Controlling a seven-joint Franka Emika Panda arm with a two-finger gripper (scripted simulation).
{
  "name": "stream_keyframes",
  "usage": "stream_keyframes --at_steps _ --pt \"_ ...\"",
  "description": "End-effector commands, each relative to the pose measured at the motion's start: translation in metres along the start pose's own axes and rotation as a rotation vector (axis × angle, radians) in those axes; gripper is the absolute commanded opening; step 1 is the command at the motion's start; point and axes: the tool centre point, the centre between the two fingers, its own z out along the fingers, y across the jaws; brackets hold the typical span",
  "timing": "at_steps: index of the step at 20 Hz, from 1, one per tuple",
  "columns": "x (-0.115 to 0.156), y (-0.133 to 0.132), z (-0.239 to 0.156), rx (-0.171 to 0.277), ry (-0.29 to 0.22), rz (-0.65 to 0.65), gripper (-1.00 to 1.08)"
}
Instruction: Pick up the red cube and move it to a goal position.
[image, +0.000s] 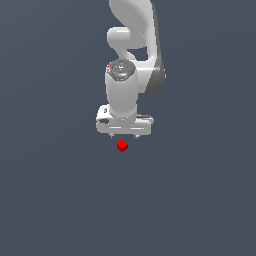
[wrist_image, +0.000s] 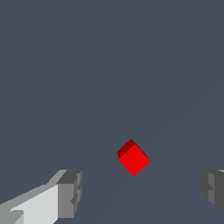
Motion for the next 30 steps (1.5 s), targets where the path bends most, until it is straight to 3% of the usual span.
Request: stream_keyframes --at_steps 1,14,30 --pt "0.000 0.000 0.000 0.000 0.000 0.000 1.00" --pt "-0.007 0.001 0.023 -0.001 0.002 -0.120 1.00" --pt "-0.030 0.009 0.105 -0.006 0.008 -0.532 1.00"
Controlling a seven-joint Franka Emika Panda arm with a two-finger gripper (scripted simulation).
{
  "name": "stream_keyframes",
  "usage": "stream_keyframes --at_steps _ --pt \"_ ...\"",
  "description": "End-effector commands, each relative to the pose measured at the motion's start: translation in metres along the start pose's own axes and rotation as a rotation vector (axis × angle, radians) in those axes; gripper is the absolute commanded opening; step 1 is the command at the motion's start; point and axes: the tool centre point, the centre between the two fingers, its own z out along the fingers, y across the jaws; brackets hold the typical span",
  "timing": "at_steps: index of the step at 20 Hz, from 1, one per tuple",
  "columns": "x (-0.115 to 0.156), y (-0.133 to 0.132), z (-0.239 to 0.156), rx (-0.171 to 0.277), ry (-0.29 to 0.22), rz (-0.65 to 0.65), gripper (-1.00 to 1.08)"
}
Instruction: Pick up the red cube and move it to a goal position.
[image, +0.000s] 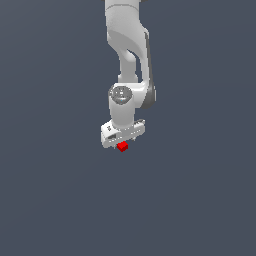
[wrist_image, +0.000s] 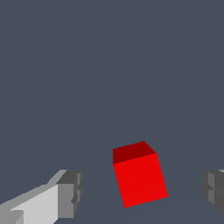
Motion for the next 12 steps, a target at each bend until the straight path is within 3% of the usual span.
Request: stream_keyframes --at_steps 1,12 --pt "-0.004 0.000 0.013 -0.001 0.002 -0.066 1.00" --pt "-0.013 0.004 0.048 -0.005 0.004 -0.239 1.00"
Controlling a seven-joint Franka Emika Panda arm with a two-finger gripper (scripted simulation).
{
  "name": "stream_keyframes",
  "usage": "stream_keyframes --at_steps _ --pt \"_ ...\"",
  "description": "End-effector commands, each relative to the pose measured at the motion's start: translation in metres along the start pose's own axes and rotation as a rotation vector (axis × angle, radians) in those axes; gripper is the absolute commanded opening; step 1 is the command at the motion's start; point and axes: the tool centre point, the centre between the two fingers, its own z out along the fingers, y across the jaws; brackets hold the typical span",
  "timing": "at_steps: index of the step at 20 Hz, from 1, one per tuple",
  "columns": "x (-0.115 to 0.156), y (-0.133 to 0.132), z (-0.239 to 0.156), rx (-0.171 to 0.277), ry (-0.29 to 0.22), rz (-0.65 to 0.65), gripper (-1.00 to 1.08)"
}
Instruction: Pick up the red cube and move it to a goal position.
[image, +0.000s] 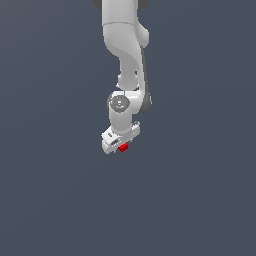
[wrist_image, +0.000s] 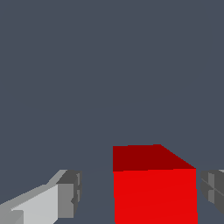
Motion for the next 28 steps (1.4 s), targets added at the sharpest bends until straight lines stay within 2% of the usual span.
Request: stream_keyframes --at_steps 1,5,6,20,28 --pt "-0.001 0.000 0.004 -0.001 0.001 -0.024 1.00" --pt "-0.002 0.001 0.007 -0.002 0.001 -0.036 1.00" --pt "-0.002 0.001 0.007 -0.002 0.001 -0.036 -1.00" --pt "-0.001 -0.001 0.003 -0.002 0.001 -0.036 -1.00" --pt "0.011 -0.020 -0.031 -0.002 0.001 -0.036 -1.00"
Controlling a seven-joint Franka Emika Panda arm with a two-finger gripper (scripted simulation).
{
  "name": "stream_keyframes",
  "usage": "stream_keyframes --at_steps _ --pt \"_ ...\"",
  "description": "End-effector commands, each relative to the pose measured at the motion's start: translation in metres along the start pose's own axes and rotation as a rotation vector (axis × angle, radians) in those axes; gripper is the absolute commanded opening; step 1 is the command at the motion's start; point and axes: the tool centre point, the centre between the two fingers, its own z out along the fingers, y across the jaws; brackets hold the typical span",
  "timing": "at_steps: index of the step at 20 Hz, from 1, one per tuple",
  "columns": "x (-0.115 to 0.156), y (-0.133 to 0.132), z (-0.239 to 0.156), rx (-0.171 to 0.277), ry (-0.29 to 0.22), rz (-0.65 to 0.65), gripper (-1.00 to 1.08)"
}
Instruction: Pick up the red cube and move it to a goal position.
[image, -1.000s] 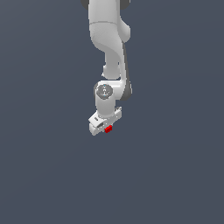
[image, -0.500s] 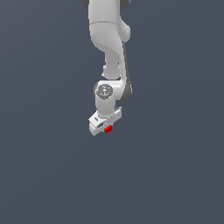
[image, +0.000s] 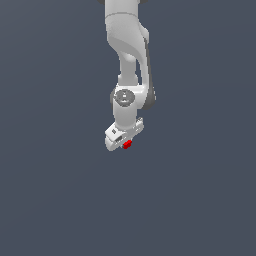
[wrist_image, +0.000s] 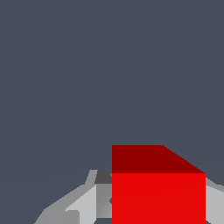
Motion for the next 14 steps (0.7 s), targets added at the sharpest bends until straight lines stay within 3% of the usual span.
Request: stream_keyframes --at_steps 1,14 --pt "0.006 -0.007 -0.014 -0.001 0.001 -0.001 -1.00" --pt "0.016 -0.019 -0.038 -0.001 0.001 -0.001 -1.00"
